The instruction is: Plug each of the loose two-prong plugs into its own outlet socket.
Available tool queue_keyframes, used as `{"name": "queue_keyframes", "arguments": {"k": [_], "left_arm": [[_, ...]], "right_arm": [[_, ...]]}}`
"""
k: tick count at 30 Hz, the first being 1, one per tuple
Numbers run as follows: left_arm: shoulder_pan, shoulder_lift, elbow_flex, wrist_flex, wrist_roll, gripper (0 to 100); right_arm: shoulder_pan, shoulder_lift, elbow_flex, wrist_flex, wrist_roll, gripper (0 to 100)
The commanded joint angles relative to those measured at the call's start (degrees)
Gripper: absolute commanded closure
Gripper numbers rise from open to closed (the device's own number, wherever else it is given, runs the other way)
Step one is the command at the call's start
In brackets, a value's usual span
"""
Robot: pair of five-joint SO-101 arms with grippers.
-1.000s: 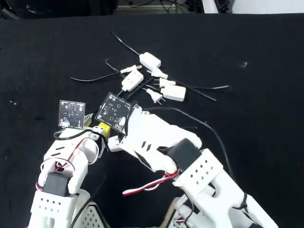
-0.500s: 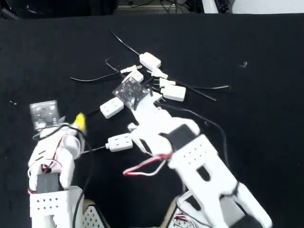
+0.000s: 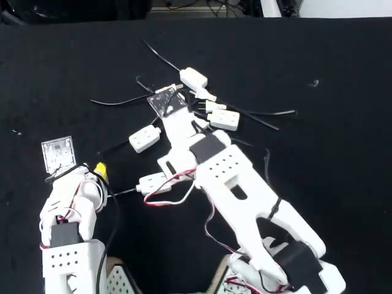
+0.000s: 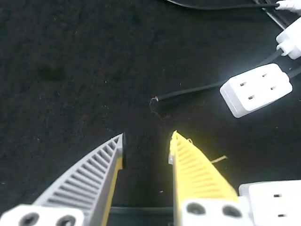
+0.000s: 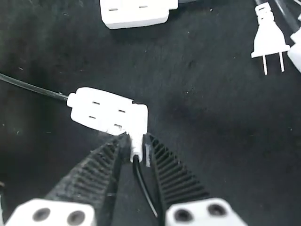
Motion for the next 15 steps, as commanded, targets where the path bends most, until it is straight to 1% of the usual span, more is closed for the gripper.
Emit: {"name": "queue_keyframes", "arguments": {"k": [1,4,7,12,15], "left_arm": [[-0.31,-0.53,1.01,-3.43,0.26,83],[-0.22,-0.53,1.01,-3.25,0.26,83],[-0.22,-0.53,1.01,-3.08,0.26,83],[-0.31,-0.53,1.01,-3.08,0.26,83],[-0.31,-0.53,1.01,-3.08,0.26,83]], "right_arm": [[0.26,1.01,-9.10,6.33,-0.62,98.8],[-0.62,4.09,-15.60,12.31,-0.62,98.8],[-1.05,8.75,-19.91,15.91,-0.62,98.8],[-1.05,13.67,-21.93,16.26,-0.62,98.8],[-2.37,14.37,-21.93,15.30,-0.62,98.8]]}}
